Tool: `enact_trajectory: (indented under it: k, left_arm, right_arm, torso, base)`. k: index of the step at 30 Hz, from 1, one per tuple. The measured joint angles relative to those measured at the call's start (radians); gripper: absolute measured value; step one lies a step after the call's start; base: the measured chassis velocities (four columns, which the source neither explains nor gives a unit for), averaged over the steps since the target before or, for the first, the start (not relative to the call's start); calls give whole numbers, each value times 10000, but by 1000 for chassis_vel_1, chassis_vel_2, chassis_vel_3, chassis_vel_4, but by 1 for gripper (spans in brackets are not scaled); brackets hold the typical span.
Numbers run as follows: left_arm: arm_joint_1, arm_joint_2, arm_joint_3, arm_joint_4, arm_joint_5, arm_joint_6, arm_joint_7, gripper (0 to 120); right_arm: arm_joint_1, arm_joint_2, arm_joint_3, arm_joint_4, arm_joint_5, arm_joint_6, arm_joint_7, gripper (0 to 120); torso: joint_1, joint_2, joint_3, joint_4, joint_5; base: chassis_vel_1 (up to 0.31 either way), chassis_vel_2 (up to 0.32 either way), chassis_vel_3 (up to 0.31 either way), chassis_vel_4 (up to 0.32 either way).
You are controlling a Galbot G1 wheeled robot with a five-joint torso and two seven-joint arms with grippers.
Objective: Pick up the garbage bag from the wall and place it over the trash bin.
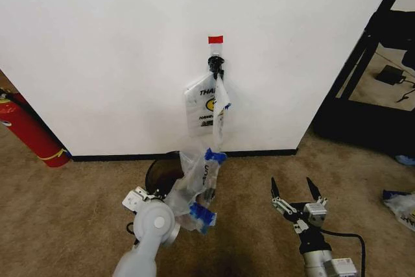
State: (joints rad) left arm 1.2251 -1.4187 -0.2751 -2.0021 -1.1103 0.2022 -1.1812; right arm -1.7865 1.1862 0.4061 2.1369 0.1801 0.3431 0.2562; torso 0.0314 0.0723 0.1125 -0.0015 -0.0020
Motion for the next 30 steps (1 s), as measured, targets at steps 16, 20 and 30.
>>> enact_trajectory:
  k: [16,20,30]
  left_arm:
    - [18,814,-204,-886,-108,49,151,88]
    - [276,1618,-407,-1733,25,193,590,100]
    - [1195,3983,-177,-3017,2147,487,3129,100]
  right_arm:
    - [13,-7,-199,2,185,-200,0,100]
    - [49,-418,-354,23,360,-666,-18,100]
    - [3134,-1766,-2287,32,3381,-4507,1494,100]
  torso:
    - [0,0,-1,-1,0]
    - [0,0,-2,0,0]
    - [0,0,-1,0,-2]
  base:
    - [0,0,0,0]
    - [0,0,0,0]
    - [0,0,0,0]
